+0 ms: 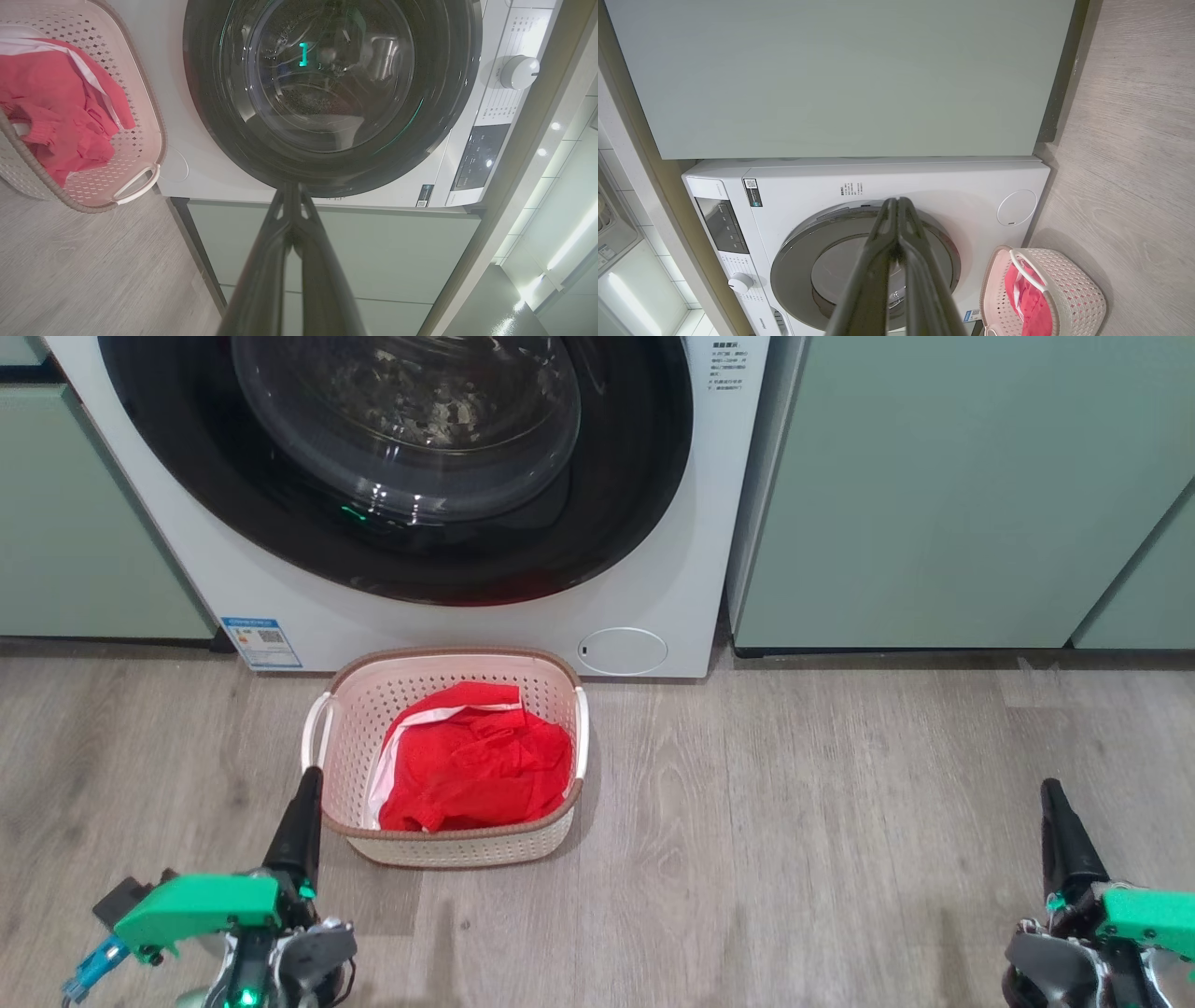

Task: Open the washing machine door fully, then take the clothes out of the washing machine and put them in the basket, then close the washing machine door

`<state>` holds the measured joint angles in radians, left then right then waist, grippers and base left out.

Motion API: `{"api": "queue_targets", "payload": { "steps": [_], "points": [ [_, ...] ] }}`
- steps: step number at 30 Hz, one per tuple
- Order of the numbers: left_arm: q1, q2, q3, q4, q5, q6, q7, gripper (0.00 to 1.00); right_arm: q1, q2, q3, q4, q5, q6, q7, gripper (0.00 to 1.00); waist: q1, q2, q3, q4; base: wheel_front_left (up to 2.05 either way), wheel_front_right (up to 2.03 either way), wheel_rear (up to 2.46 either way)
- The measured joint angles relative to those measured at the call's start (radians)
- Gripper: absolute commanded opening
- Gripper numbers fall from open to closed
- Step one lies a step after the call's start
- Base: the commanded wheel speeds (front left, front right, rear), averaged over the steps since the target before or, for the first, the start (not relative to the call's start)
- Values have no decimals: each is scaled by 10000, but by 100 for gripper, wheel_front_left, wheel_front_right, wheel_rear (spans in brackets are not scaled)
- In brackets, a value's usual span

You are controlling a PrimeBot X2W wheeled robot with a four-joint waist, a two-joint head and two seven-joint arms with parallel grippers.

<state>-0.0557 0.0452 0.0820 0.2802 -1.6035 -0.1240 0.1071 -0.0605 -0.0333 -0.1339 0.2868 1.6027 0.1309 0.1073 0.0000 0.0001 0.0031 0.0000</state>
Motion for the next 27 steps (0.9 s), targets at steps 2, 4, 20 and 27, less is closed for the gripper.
{"api": "queue_targets", "payload": {
  "steps": [2, 4, 20, 27],
  "points": [
    [0, 0, 0, 0, 0, 0, 2, 0, 0, 0, 0, 0, 0, 0, 0, 0, 0, 0, 0, 0, 0, 0, 0],
    [0, 0, 0, 0, 0, 0, 0, 0, 0, 0, 0, 0, 0, 2, 0, 0, 0, 0, 0, 0, 0, 0, 0],
    [0, 0, 0, 0, 0, 0, 2, 0, 0, 0, 0, 0, 0, 0, 0, 0, 0, 0, 0, 0, 0, 0, 0],
    [0, 0, 0, 0, 0, 0, 0, 0, 0, 0, 0, 0, 0, 0, 0, 0, 0, 0, 0, 0, 0, 0, 0]
  ]
}}
